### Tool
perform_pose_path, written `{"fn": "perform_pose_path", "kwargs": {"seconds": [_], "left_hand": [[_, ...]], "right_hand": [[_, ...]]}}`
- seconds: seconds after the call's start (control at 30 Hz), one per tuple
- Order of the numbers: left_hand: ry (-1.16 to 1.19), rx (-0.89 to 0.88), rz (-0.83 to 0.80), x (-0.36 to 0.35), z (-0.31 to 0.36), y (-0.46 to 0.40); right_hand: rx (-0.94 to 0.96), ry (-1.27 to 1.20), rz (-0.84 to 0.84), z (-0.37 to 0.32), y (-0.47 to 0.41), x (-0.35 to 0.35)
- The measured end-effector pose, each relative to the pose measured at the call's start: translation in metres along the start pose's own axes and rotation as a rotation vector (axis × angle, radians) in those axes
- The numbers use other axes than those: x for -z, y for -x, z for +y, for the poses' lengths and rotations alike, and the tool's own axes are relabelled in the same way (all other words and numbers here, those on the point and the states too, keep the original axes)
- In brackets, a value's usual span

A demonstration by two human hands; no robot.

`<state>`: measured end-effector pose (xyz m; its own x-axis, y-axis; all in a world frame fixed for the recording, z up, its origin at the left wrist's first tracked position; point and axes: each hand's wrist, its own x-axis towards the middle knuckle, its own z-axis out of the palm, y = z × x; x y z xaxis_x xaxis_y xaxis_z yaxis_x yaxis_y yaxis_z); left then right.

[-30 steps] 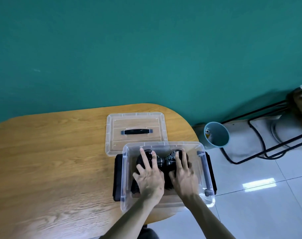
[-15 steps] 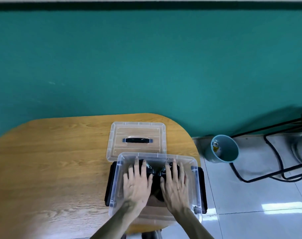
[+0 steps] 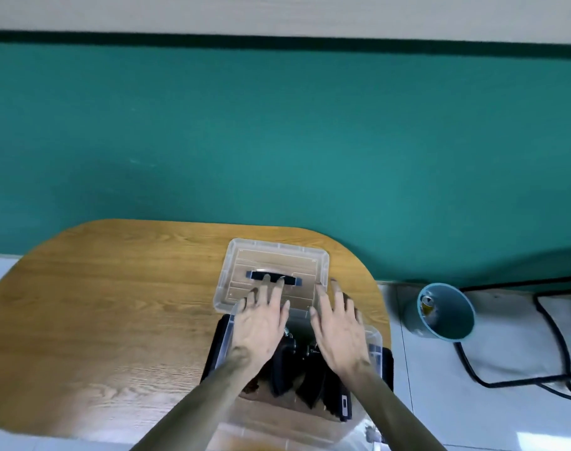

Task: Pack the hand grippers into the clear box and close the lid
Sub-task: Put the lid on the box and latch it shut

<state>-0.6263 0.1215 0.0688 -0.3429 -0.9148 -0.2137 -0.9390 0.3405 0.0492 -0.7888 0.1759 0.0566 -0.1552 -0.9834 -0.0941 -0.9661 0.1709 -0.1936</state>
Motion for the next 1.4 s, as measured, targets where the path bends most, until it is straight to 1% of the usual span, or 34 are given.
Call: {"fn": "perform_pose_path", "kwargs": {"seconds": [0.13, 0.37, 0.53, 0.67, 0.8, 0.9, 1.0, 1.1, 1.17, 1.23, 1.3, 1.4], "left_hand": [[0.047, 0.026, -0.017, 0.008, -0.008, -0.021], [0.228, 0.019, -0.135, -0.015, -0.036, -0.062], [0.209, 0.014, -0.275, -0.026, -0.050, -0.091], [0.211, 0.028, -0.296, -0.043, -0.061, -0.112], [0.233, 0.027, -0.285, -0.071, -0.073, -0.139], [0.196, 0.015, -0.246, -0.085, -0.079, -0.156], [0.195, 0.067, -0.254, -0.102, -0.085, -0.166], [0.223, 0.094, -0.134, -0.129, -0.095, -0.169], [0.177, 0.124, -0.091, -0.148, -0.105, -0.169], [0.129, 0.155, -0.103, -0.163, -0.113, -0.170], [0.147, 0.174, -0.116, -0.172, -0.119, -0.170], [0.154, 0.171, -0.090, -0.178, -0.123, -0.167]], "right_hand": [[0.000, 0.000, -0.032, 0.004, -0.023, -0.003], [-0.063, -0.002, -0.227, 0.000, -0.065, -0.015], [-0.081, 0.017, -0.324, 0.003, -0.091, -0.040], [-0.100, -0.013, -0.370, 0.011, -0.109, -0.057], [-0.097, -0.020, -0.346, 0.019, -0.130, -0.081], [-0.093, -0.028, -0.373, 0.024, -0.143, -0.096], [-0.099, -0.047, -0.384, 0.029, -0.154, -0.111], [-0.098, -0.052, -0.382, 0.038, -0.164, -0.130], [-0.087, -0.069, -0.387, 0.042, -0.168, -0.140], [-0.072, -0.092, -0.391, 0.047, -0.171, -0.156], [-0.089, -0.127, -0.400, 0.048, -0.170, -0.170], [-0.136, -0.149, -0.425, 0.045, -0.164, -0.182]]}}
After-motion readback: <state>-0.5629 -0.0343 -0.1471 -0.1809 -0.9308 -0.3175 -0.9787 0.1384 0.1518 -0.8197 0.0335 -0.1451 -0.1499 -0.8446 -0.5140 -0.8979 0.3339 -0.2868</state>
